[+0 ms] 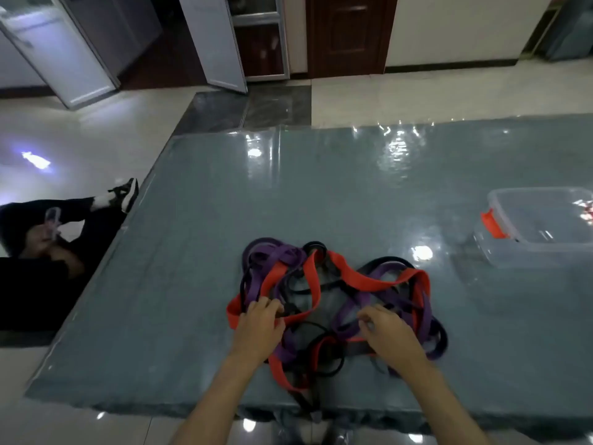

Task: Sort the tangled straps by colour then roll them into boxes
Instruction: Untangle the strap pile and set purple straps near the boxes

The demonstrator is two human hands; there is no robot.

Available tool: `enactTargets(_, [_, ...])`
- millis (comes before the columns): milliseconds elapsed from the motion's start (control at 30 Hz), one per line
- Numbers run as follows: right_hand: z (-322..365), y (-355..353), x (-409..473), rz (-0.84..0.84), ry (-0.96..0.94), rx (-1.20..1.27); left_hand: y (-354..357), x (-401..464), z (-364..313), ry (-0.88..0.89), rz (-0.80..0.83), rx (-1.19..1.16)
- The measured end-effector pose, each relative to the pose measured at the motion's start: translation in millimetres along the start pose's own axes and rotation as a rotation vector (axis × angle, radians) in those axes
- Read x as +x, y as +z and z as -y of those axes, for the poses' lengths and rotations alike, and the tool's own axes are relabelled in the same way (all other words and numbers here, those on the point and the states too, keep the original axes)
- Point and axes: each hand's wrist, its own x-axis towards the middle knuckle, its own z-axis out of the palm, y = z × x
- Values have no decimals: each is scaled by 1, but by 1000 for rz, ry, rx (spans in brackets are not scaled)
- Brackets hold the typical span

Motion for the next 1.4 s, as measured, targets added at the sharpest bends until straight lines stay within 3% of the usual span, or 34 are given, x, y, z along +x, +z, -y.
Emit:
enactTargets(133, [5,-3,10,7,-48,31,-5,10,-12,-17,214,-42])
enactTargets(267, [9,1,32,-26,-104,54,5,21,-19,28,251,88])
enactTargets(367, [13,8,52,-143,-168,19,24,24,-16,58,246,154])
enactTargets(500, [12,7,78,-160,-57,-98,38,41,4,97,186,105])
enactTargets(567, [9,4,88,-93,45,-209,35,51,14,96,148,-66])
enactTargets(700, [6,1,106,26,190,-352,5,72,31,59,-99,-430])
enactTargets(833, [5,-4,125,61,218,-451,-37,104,56,-24,-334,-576])
enactTargets(1000, [7,-21,148,-111,234,-390,-79,142,88,70,-298,-558])
enactTargets(1167, [-1,-39,185,-267,237,-321,-99,178,108,36,-391,-491])
enactTargets(1300, [-7,-20,198,-195,336,-381,-82,199,117,-71,-375,-521])
enactTargets(1400, [-17,4,195,96,550,-526,-58,207,131,-93,-272,-549])
